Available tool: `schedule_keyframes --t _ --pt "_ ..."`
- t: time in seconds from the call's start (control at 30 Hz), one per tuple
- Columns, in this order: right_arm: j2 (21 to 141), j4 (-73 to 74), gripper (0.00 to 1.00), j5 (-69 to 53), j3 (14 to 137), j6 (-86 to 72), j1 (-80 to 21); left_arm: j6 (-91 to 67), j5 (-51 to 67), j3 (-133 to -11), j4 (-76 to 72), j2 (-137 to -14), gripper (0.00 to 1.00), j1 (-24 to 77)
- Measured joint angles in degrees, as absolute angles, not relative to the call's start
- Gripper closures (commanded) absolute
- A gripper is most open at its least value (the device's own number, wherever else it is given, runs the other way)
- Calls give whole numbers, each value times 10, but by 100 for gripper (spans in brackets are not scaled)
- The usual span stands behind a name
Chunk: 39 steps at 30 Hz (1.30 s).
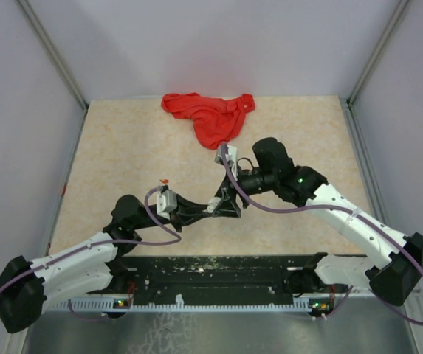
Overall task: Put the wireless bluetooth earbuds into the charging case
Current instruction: Close the charging case, then place the charging case at the center of the board.
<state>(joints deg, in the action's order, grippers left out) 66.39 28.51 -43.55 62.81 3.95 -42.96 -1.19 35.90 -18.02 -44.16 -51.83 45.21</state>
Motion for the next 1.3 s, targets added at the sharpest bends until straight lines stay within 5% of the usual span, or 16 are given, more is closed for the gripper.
schedule_keyframes --t 0.6,1.3 --pt "607 281 39 -410 622 65 -429 -20 345 -180 -418 -519 99 439" --pt "588 183 55 -416 491 150 -429 -70 410 -229 -394 -542 99 433"
